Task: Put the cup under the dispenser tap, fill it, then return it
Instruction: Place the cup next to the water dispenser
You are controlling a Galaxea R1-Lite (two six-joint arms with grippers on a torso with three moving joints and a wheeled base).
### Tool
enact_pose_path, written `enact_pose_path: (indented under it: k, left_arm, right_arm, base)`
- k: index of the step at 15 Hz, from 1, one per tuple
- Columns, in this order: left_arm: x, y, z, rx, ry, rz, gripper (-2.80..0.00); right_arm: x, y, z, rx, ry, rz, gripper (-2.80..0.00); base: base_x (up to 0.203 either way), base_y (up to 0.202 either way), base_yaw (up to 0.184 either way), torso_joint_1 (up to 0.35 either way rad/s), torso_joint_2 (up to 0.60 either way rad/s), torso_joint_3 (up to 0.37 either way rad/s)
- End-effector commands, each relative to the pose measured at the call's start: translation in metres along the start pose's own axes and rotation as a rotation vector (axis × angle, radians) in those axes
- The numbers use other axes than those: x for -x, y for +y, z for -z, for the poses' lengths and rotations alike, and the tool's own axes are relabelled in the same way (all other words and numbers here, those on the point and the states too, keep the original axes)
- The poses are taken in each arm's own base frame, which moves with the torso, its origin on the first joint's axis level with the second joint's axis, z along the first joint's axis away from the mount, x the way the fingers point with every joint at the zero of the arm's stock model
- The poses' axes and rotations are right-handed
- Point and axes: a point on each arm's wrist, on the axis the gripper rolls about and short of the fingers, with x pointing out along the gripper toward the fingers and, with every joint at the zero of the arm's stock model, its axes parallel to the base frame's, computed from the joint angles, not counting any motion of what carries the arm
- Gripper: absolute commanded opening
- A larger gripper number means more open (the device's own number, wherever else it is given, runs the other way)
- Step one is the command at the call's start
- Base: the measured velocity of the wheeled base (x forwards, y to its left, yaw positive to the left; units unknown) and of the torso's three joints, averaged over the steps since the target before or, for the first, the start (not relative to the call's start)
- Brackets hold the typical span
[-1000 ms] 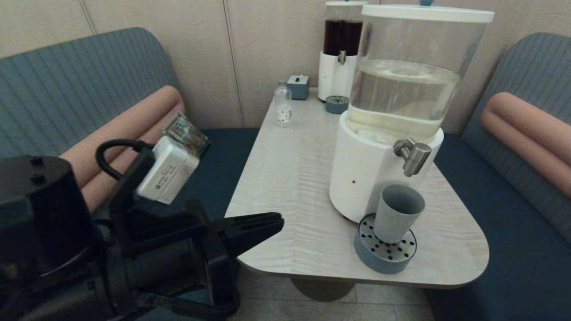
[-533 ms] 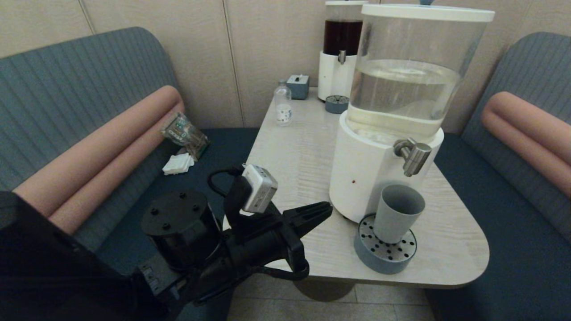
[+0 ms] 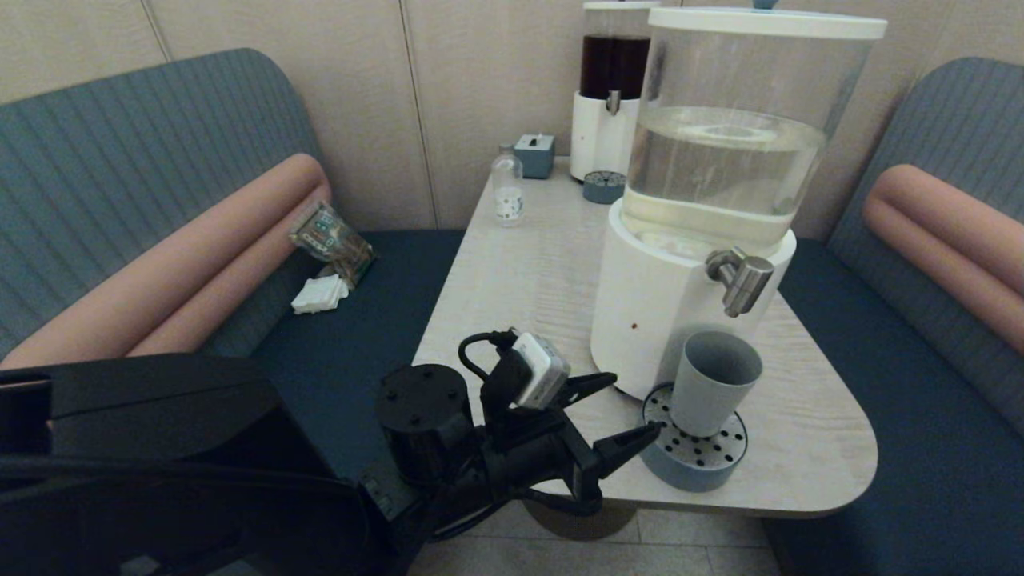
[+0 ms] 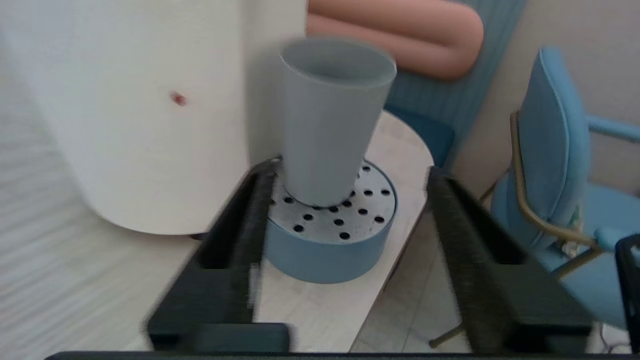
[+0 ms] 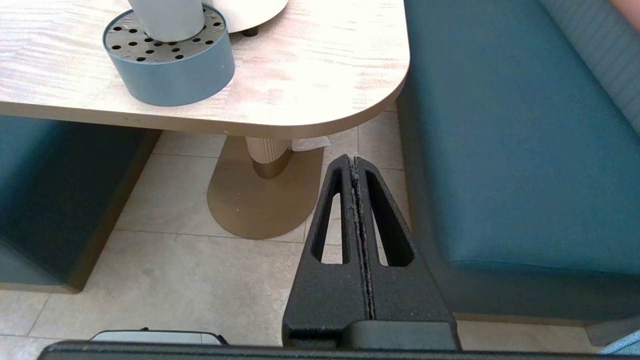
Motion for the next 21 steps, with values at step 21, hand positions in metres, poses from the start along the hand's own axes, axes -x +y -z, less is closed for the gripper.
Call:
enact_pose_path:
  k: [21]
  left_arm:
    - [-0.091,0.006,0.054,-0.064,-0.112,0.085,0.00]
  right_arm:
    - [0.000,0.000,0.000,0.000,0.001,0.000,-2.80]
  base:
    - [0.000,0.000,0.000,0.000,0.00,0.000]
